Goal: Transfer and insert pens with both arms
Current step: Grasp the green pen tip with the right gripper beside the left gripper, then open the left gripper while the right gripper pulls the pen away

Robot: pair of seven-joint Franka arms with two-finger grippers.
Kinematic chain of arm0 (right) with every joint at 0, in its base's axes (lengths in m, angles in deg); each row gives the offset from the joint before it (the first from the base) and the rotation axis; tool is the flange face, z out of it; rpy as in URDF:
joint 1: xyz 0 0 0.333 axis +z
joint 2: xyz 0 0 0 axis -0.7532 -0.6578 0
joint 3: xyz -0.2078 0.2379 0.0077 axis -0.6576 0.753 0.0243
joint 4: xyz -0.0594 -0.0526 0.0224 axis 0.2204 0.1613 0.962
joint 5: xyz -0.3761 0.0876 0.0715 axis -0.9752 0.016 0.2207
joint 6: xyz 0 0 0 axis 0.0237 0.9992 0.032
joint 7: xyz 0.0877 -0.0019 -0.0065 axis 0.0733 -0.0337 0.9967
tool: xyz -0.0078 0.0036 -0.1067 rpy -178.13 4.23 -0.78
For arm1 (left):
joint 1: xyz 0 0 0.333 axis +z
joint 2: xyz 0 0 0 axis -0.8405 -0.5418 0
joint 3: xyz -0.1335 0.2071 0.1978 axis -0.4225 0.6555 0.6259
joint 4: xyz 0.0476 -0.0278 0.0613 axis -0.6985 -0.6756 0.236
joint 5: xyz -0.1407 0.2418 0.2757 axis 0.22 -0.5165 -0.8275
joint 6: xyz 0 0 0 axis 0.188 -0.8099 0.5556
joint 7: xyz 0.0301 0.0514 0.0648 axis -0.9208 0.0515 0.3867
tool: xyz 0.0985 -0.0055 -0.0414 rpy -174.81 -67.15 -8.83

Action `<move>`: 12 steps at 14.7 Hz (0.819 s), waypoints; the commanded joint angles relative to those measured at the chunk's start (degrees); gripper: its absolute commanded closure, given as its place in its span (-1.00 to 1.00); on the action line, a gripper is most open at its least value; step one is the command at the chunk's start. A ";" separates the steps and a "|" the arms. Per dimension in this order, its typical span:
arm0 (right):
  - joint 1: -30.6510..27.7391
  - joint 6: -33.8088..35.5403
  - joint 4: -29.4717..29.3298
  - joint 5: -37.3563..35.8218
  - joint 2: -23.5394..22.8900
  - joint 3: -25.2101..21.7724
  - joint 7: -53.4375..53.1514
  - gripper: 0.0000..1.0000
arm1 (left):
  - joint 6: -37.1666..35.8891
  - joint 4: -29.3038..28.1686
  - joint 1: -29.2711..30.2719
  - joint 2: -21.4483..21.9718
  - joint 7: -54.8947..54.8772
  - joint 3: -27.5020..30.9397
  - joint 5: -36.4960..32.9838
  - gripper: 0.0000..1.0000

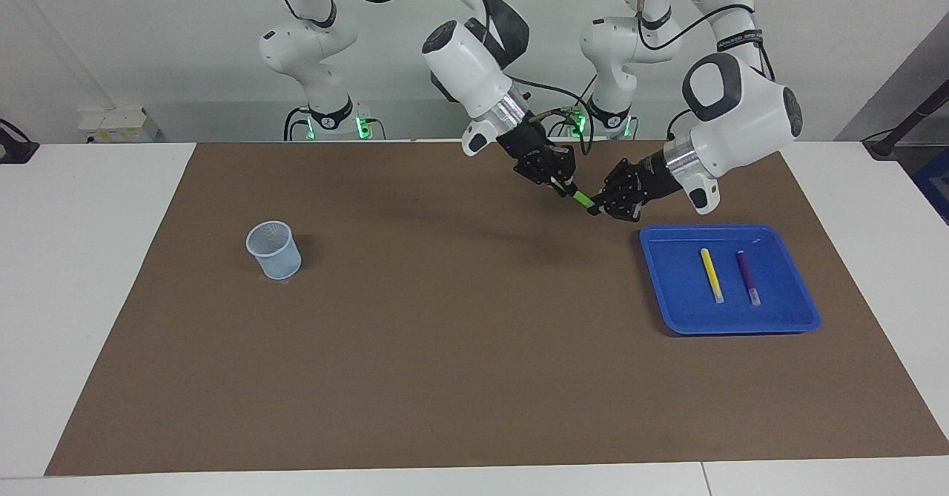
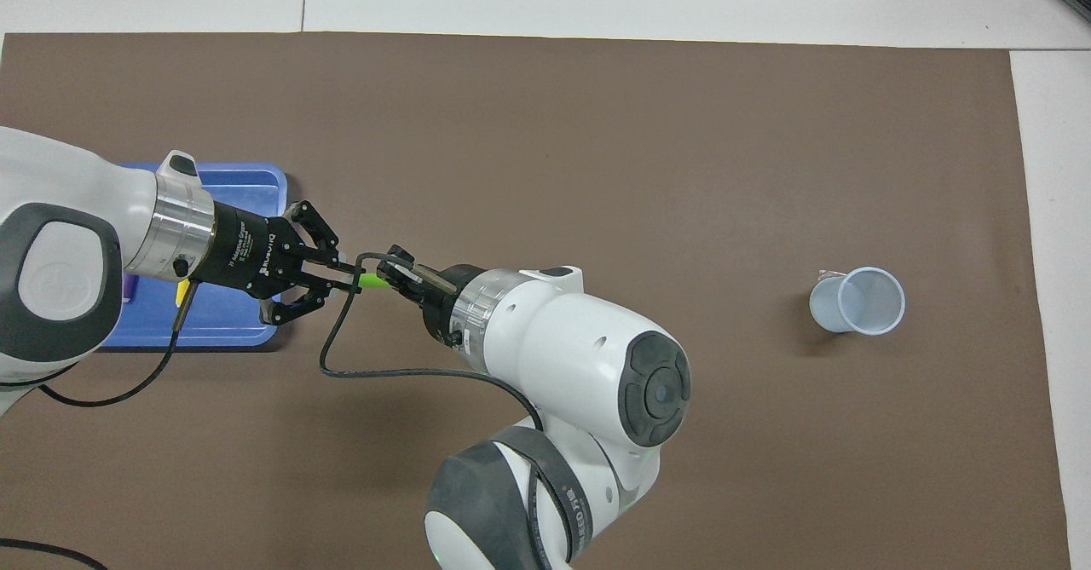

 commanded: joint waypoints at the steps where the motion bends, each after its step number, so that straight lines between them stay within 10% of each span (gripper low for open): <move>1: -0.72 -0.10 -0.22 1.40 -0.32 0.14 2.96 1.00 | 0.42 -2.16 -0.65 2.05 -0.17 0.46 0.92 1.00; 3: -0.72 0.07 -0.13 1.40 -0.32 0.06 3.32 1.00 | 0.51 -2.16 -0.65 2.05 -1.05 0.46 0.83 -0.97; 12: -9.49 17.55 6.70 -0.27 3.88 -0.29 32.45 1.00 | -1.41 -2.59 -0.13 2.75 -17.52 0.81 0.04 -1.00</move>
